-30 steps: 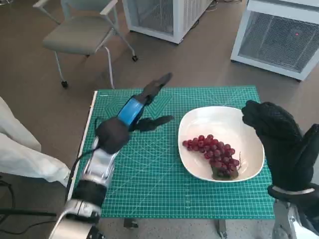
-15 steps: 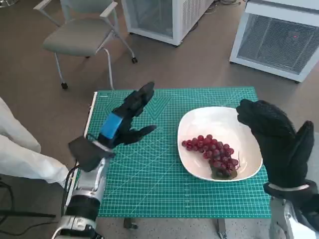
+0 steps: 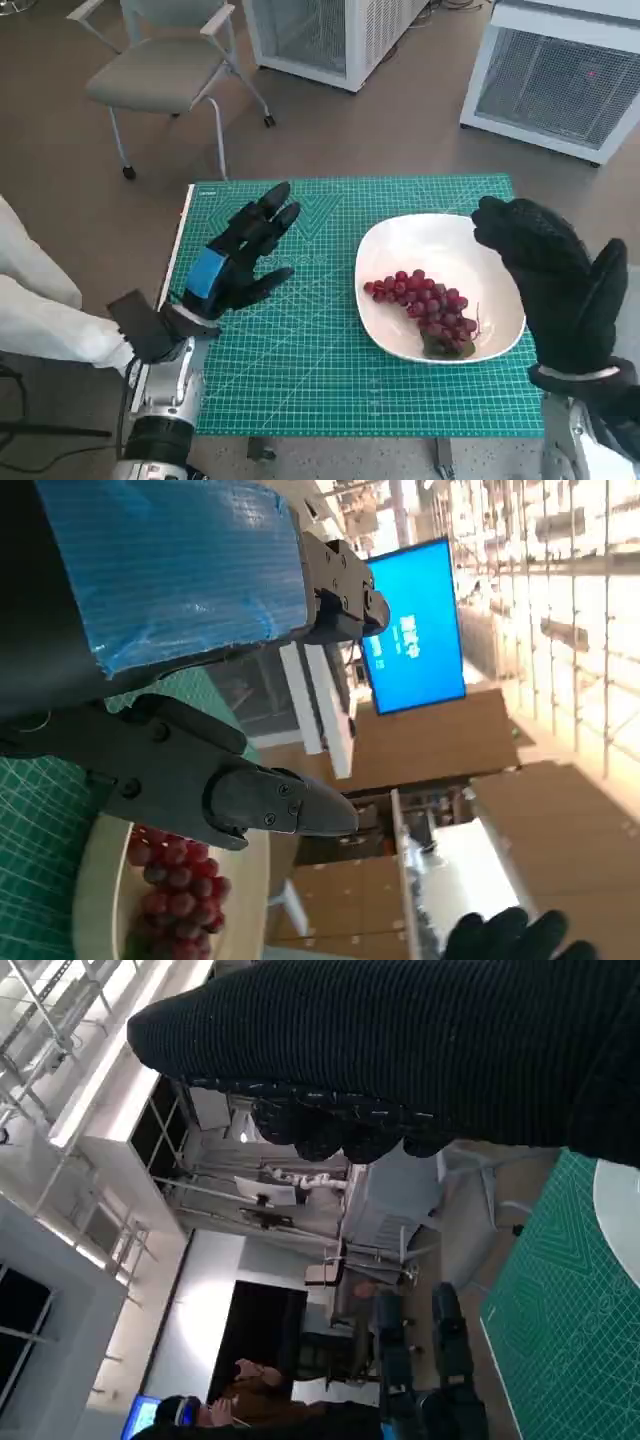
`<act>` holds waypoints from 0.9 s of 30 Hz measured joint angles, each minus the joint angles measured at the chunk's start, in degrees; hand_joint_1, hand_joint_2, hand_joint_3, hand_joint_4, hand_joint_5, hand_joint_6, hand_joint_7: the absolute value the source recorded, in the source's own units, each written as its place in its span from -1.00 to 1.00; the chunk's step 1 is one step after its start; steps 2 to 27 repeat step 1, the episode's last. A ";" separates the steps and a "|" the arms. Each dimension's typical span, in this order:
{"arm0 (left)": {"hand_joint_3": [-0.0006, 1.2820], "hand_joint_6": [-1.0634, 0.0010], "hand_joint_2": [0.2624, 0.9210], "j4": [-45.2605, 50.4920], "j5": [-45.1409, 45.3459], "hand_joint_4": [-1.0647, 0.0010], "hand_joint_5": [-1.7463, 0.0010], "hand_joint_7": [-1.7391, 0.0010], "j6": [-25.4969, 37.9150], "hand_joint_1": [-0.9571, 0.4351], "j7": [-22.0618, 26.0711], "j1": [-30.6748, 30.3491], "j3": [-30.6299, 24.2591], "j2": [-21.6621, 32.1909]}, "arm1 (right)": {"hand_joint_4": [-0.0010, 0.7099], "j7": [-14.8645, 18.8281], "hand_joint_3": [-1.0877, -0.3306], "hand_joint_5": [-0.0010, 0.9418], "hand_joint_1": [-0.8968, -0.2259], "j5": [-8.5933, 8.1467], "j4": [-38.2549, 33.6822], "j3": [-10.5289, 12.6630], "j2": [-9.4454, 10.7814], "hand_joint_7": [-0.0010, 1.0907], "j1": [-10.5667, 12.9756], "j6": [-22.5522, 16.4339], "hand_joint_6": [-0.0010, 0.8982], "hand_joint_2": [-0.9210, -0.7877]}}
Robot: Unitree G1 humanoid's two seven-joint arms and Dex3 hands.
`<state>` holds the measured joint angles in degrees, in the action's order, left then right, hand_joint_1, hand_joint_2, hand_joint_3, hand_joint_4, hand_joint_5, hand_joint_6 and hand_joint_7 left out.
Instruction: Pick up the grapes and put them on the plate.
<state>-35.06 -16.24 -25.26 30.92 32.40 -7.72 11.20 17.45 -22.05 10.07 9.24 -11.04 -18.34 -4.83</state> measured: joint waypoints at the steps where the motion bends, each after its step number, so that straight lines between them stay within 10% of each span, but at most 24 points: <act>1: -0.75 0.38 1.00 0.21 -0.05 0.43 0.98 0.98 0.10 -0.23 0.00 -0.13 -0.03 -0.03 | 0.37 0.00 0.30 0.68 0.73 0.00 -0.01 0.00 -0.01 0.76 -0.01 0.00 -0.43 -1.00; 27: -0.75 0.38 1.00 0.21 -0.05 0.43 0.98 0.98 0.10 -0.23 0.00 -0.13 -0.03 -0.03 | 0.37 0.00 0.30 0.68 0.73 0.00 -0.01 0.00 -0.01 0.76 -0.01 0.00 -0.43 -1.00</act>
